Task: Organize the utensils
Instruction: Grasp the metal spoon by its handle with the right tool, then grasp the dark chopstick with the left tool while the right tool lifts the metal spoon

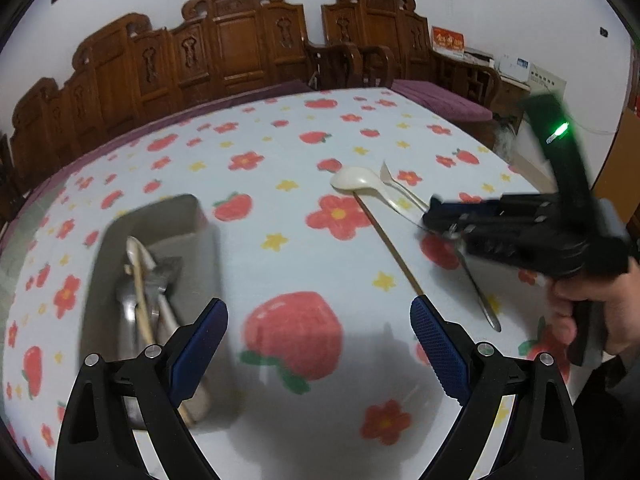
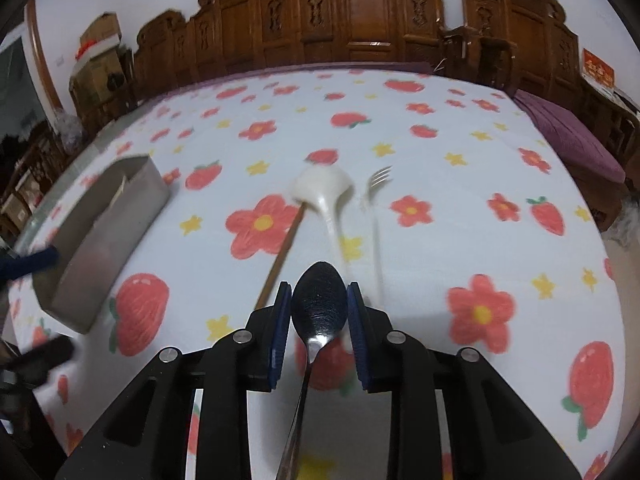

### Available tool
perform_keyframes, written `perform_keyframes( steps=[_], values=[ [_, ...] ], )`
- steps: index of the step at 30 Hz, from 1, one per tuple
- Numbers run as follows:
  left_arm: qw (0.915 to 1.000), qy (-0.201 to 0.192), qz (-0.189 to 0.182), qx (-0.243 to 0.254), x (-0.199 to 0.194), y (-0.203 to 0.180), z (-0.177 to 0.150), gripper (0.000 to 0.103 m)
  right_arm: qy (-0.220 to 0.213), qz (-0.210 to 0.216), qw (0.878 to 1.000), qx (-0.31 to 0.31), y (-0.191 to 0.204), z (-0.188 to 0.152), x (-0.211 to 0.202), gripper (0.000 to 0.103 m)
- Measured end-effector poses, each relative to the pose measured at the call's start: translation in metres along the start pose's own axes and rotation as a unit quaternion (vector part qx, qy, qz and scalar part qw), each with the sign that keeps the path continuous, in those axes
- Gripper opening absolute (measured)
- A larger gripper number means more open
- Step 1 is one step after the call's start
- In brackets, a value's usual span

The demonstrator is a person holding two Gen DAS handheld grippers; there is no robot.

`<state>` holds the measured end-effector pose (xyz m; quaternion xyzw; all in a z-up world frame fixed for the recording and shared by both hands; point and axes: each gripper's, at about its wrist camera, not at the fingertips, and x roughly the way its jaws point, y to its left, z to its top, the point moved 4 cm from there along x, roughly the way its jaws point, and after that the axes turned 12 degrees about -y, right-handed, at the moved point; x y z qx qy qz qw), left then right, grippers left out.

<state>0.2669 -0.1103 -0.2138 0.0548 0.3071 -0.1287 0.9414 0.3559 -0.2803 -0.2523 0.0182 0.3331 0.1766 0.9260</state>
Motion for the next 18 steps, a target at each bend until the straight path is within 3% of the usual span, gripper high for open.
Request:
perform_keyframes(
  steps=[5,11,17,18],
  values=[
    [0.9997,0.022,-0.006,-0.006,0.024,-0.021,-0.009,0.088,-0.012,-0.002,1.0,0.025,-0.02,0.003,-0.012,0.03],
    [0.9995,0.029,-0.011,0.007,0.041,-0.046,-0.011,0.077,-0.024,0.001,0.999,0.038,-0.029,0.007,-0.018,0.03],
    [0.9987,0.04,-0.017,0.027,0.054,-0.069,-0.011,0.061,-0.022,0.002,0.999,0.042,-0.03,0.005,-0.016,0.03],
    [0.9985,0.042,-0.017,0.028,0.055,-0.071,-0.012,0.054,-0.022,0.002,0.999,0.042,-0.03,0.005,-0.016,0.03]
  ],
)
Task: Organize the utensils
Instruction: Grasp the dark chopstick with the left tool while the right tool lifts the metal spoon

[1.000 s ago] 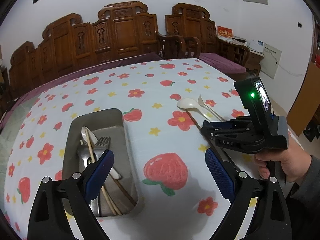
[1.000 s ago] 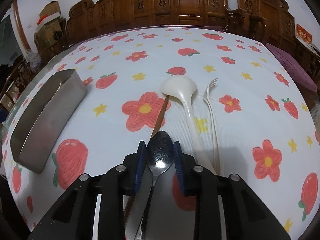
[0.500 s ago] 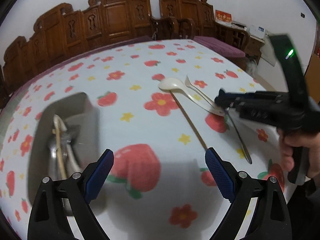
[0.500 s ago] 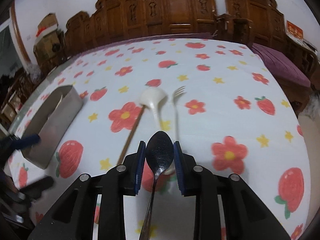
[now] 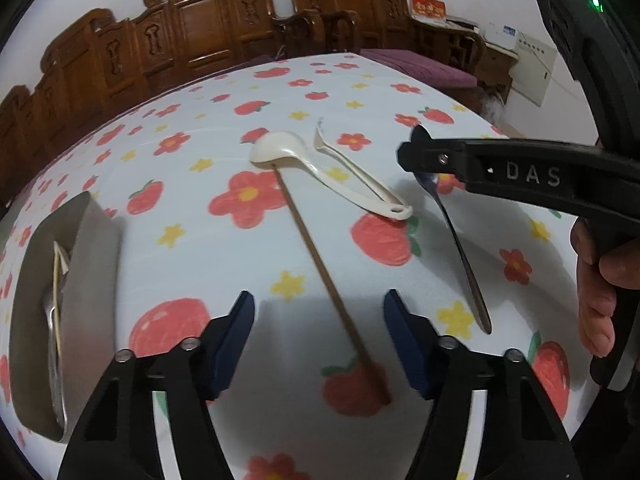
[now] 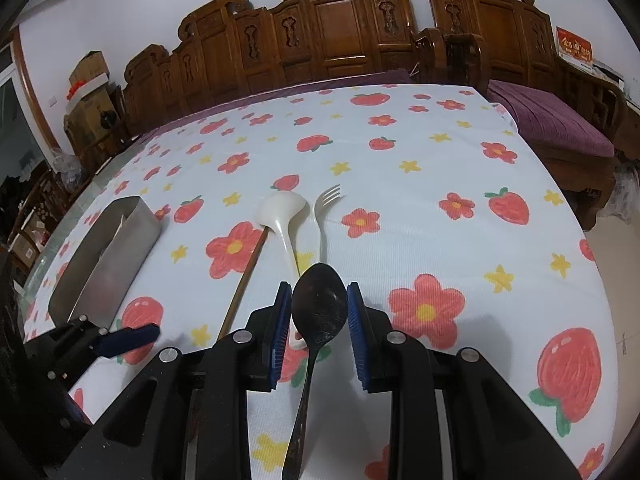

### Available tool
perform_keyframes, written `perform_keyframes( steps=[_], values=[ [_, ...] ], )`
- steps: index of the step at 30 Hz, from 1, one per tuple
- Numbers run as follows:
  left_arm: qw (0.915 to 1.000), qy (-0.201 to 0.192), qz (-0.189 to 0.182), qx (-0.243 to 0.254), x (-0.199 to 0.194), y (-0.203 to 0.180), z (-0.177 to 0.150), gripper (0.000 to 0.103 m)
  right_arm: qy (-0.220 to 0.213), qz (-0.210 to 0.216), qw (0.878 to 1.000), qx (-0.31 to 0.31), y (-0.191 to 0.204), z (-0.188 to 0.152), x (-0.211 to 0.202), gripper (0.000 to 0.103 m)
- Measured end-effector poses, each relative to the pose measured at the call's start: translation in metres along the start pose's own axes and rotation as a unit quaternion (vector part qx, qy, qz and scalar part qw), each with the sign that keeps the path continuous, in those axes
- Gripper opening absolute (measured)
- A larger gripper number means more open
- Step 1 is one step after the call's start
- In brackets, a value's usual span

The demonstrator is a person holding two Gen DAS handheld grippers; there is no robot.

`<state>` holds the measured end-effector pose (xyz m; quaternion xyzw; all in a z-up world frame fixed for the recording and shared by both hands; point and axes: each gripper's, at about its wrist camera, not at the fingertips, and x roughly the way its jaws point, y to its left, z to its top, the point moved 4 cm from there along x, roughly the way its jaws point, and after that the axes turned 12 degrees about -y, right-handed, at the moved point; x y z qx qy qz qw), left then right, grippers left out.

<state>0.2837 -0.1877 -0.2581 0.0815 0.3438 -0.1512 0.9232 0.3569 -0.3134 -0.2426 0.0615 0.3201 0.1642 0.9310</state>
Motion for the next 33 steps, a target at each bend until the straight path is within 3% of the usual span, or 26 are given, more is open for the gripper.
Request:
perform_keyframes(
  steps=[5,9,17,33],
  values=[
    [0.9998,0.018,-0.006,-0.003,0.007,-0.002,-0.007,0.031,0.003,0.003,1.0,-0.007,0.005,-0.003,0.001,0.03],
    [0.9994,0.03,-0.005,-0.014,-0.001,0.005,-0.014,0.006,0.006,0.008,1.0,-0.012,0.015,-0.006,0.001,0.03],
    [0.9988,0.042,0.016,-0.023,-0.034,0.034,-0.032,0.004,-0.004,0.023,0.999,-0.032,0.049,-0.011,-0.013,0.03],
    [0.9973,-0.024,0.048,-0.051,-0.115,0.098,-0.013,0.004,-0.06,0.043,0.994,-0.083,0.117,0.003,-0.055,0.03]
  ],
)
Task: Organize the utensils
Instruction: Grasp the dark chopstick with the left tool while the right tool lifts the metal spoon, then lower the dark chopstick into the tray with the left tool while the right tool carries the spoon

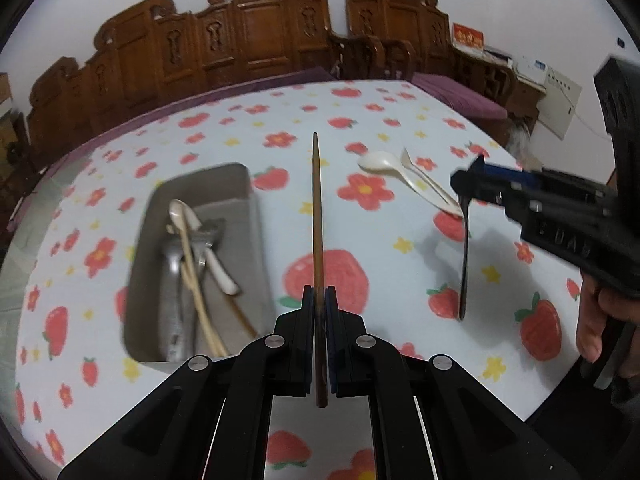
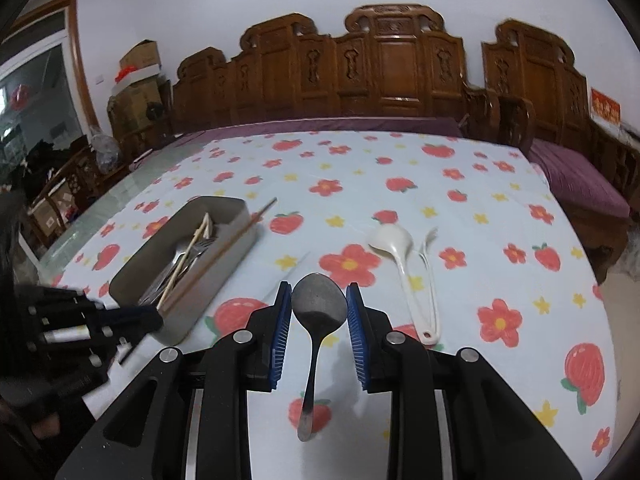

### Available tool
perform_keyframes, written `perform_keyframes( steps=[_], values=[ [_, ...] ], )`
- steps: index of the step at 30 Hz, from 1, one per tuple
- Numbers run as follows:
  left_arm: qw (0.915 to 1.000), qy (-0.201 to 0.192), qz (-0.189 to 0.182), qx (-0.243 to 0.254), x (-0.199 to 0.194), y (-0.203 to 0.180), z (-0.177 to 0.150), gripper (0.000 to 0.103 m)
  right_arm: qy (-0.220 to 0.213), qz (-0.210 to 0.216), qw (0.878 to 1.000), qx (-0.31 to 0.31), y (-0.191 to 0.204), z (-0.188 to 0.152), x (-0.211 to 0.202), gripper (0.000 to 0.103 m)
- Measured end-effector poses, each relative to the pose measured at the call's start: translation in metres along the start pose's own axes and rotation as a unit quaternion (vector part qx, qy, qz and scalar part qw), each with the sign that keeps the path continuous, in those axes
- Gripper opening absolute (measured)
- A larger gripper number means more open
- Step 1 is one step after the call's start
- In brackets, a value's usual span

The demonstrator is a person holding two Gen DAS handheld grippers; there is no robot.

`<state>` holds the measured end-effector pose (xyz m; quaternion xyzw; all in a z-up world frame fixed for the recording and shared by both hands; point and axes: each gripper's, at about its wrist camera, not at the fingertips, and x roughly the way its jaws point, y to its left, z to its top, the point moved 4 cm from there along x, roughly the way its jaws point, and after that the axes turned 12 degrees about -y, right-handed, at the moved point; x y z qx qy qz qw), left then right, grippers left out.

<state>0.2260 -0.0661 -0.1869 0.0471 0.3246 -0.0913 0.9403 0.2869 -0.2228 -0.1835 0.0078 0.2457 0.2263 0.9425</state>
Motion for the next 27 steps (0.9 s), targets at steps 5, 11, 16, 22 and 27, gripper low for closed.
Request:
perform_keyframes(
  steps=[5,11,16,22,27],
  values=[
    [0.9998,-0.014,0.01,-0.007,-0.016,0.021,0.007,0.004,-0.011,-0.001,1.0,-0.021,0.016,0.01,-0.003,0.03],
    [0.9993,-0.02,0.023,-0.023,-0.025,0.05,0.01,0.004,-0.024,0.006,0.999,-0.041,0.036,0.027,-0.008,0.03],
    [0.9991,-0.018,0.029,-0.025,-0.024,0.073,0.009,0.004,-0.031,0.007,0.998,-0.056,0.051,0.04,-0.007,0.03],
    [0.9991,0.01,0.025,-0.032,-0.008,0.101,0.003,0.004,-0.035,0.01,0.997,-0.068,0.066,0.052,-0.004,0.03],
    [0.9985,0.023,0.017,-0.046,0.008,0.117,0.002,0.004,-0.035,0.017,0.996,-0.075,0.079,0.065,0.001,0.03]
  ],
)
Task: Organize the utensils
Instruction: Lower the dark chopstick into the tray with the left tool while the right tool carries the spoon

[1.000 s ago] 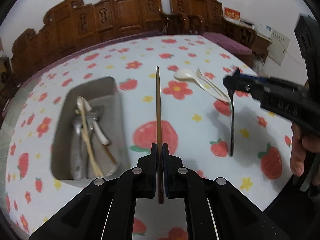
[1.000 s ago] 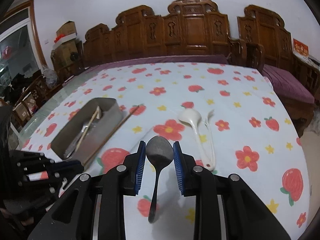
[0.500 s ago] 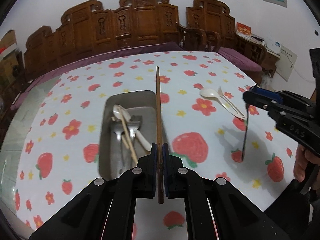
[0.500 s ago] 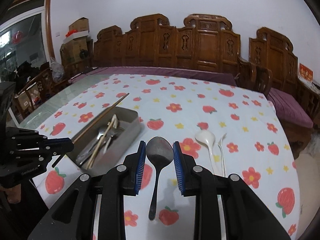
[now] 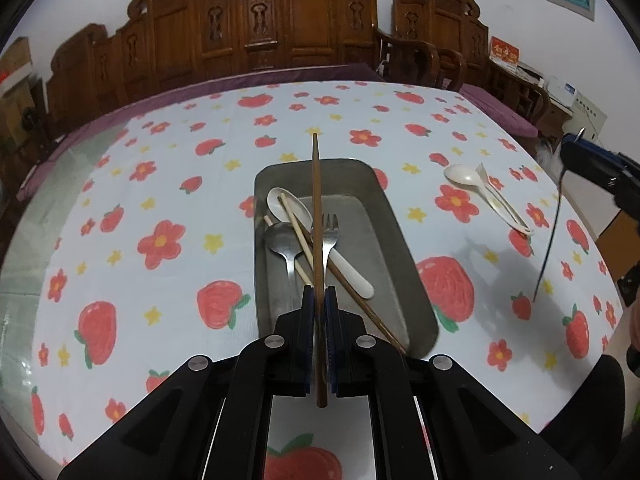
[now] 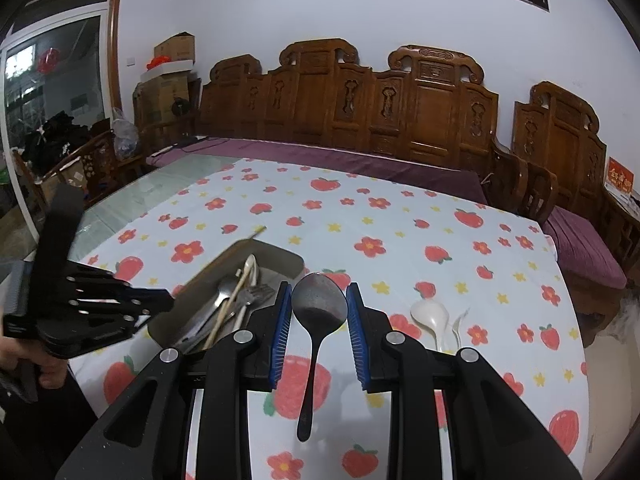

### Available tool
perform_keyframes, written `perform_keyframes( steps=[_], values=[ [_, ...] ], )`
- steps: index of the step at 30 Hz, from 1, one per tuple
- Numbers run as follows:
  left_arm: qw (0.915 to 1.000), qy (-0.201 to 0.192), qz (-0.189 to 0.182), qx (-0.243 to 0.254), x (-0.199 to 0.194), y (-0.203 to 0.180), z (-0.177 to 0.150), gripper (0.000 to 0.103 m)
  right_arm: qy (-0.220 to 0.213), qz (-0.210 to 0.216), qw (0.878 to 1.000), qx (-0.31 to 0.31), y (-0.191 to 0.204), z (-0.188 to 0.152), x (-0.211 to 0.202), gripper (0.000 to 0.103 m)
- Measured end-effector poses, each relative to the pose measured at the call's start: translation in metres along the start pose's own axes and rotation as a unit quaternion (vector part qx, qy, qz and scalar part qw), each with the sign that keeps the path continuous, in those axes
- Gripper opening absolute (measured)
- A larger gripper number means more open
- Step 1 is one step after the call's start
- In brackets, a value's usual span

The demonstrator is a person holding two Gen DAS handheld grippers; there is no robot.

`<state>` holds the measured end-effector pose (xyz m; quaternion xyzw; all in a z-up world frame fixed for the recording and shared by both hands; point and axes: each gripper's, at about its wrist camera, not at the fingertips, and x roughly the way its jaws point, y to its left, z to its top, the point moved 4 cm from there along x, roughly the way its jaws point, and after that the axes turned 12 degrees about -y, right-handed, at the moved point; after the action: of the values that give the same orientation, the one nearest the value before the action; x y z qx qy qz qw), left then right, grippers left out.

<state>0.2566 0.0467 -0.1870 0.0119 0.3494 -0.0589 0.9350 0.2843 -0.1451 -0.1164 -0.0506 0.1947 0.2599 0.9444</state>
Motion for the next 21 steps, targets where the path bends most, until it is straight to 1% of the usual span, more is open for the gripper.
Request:
perform_keyframes(
  steps=[9,12,18,20,21],
  values=[
    [0.9988,0.045,-0.021,-0.003,0.032,0.003,-0.009,0.005,0.013,0.019,1.0,-0.013,0.019,0.021,0.017,0.03],
    [0.9984,0.05,-0.024,-0.002,0.037,0.005,-0.009,0.005,0.016,0.028,0.999,-0.017,0.025,0.027,0.025,0.03],
    [0.9989,0.042,-0.018,-0.003,0.034,0.014,-0.006,0.006,0.024,0.048,0.999,-0.01,0.038,0.03,0.037,0.03],
    [0.9993,0.032,-0.017,-0.005,0.027,0.018,-0.004,0.011,0.024,0.054,0.998,-0.007,0.042,0.033,0.041,0.03],
    [0.9995,0.026,-0.016,-0.007,0.024,0.02,-0.003,0.017,0.023,0.059,0.998,-0.005,0.045,0.035,0.043,0.03]
  ],
)
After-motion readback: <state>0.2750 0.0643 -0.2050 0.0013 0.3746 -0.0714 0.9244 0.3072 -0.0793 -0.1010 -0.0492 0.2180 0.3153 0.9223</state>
